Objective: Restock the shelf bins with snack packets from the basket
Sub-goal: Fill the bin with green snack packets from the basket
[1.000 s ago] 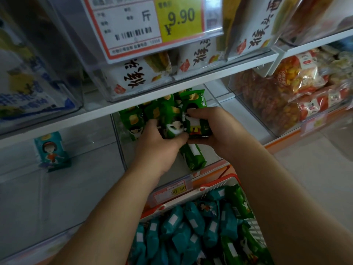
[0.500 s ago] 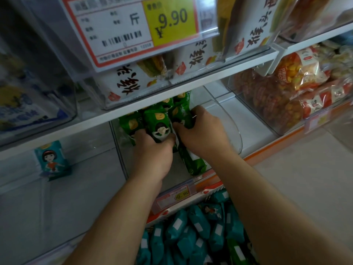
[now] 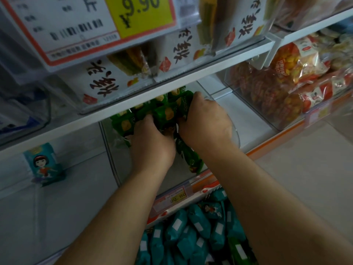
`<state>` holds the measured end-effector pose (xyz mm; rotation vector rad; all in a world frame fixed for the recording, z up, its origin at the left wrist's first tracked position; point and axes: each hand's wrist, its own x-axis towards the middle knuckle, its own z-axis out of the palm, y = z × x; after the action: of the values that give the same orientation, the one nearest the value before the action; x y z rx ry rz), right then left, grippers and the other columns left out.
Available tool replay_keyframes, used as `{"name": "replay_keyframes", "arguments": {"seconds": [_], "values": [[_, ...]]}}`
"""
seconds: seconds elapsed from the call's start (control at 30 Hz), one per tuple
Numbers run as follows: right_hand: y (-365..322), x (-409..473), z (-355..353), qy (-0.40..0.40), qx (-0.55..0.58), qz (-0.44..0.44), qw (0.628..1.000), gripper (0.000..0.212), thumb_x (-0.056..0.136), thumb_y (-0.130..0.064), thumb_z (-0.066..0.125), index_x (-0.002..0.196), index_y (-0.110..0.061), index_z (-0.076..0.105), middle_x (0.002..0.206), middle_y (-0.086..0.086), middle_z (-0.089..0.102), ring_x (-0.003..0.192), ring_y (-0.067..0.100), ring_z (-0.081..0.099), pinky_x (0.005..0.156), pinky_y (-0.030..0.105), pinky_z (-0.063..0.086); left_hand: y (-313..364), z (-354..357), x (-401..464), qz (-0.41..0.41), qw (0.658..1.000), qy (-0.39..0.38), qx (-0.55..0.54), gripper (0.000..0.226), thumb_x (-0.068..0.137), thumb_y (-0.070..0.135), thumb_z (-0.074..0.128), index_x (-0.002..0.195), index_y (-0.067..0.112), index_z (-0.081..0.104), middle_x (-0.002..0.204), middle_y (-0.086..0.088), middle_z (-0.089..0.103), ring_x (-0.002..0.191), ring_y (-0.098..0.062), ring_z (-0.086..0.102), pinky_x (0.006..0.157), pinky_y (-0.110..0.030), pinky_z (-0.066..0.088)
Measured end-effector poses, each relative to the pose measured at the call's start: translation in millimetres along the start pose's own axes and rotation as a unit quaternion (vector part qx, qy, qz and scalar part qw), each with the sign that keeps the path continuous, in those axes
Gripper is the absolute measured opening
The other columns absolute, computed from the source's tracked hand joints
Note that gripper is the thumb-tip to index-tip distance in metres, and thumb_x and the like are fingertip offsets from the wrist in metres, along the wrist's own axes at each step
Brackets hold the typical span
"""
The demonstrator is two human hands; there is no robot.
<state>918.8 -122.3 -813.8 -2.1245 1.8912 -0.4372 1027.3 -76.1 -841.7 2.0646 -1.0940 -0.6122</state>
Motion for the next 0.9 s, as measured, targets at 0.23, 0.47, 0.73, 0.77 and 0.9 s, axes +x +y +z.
{"name": "replay_keyframes", "arguments": {"seconds": [0.23, 0.47, 0.73, 0.77, 0.9], "values": [[1, 1, 0, 0.023, 0.055, -0.001, 0.998, 0.038, 0.089, -0.031, 0.07, 0.107, -0.018, 0.038, 0.08, -0.002, 0.038, 0.073, 0.025, 0.047, 0.054, 0.034, 0.035, 13, 5, 5, -0.04, 0.997, 0.022, -0.065, 0.034, 0.093, 0.024, 0.071, 0.124, 0.019, 0.059, 0.117, 0.002, 0.066, 0.1, -0.02, 0.062, 0.08, -0.032, 0.048], [3, -3, 2, 0.041, 0.019, -0.034, 0.998, 0.041, 0.094, -0.034, 0.066, 0.124, -0.019, 0.043, 0.082, -0.004, 0.038, 0.07, 0.021, 0.049, 0.057, 0.036, 0.042, 23, 5, 1, -0.014, 0.995, 0.046, -0.09, 0.04, 0.093, 0.028, 0.075, 0.127, 0.024, 0.056, 0.114, 0.009, 0.066, 0.1, -0.013, 0.062, 0.083, -0.031, 0.05], [10, -4, 26, -0.008, 0.083, -0.074, 0.994, 0.08, 0.097, -0.024, 0.066, 0.159, -0.025, 0.017, 0.14, 0.015, 0.044, 0.084, 0.027, 0.062, 0.059, 0.035, 0.05, 19, 18, 7, 0.011, 0.999, 0.04, 0.005, 0.039, 0.098, 0.016, 0.064, 0.136, 0.023, 0.058, 0.137, -0.006, 0.052, 0.108, -0.023, 0.061, 0.084, -0.032, 0.048], [10, -4, 28, -0.011, 0.066, -0.081, 0.994, 0.084, 0.098, -0.028, 0.065, 0.163, -0.031, 0.011, 0.143, 0.015, 0.038, 0.08, 0.025, 0.06, 0.056, 0.034, 0.047, 20, 18, 6, 0.014, 0.999, 0.039, 0.008, 0.041, 0.099, 0.014, 0.063, 0.138, 0.024, 0.056, 0.138, -0.005, 0.053, 0.111, -0.023, 0.061, 0.084, -0.032, 0.048], [15, -5, 30, -0.032, 0.023, -0.074, 0.996, 0.087, 0.099, -0.029, 0.063, 0.164, -0.039, 0.005, 0.136, 0.017, 0.042, 0.084, 0.025, 0.057, 0.06, 0.036, 0.041, 21, 13, 6, 0.023, 1.0, -0.003, 0.019, 0.043, 0.098, 0.015, 0.064, 0.137, 0.031, 0.056, 0.129, 0.002, 0.065, 0.108, -0.017, 0.062, 0.08, -0.027, 0.045]]}}
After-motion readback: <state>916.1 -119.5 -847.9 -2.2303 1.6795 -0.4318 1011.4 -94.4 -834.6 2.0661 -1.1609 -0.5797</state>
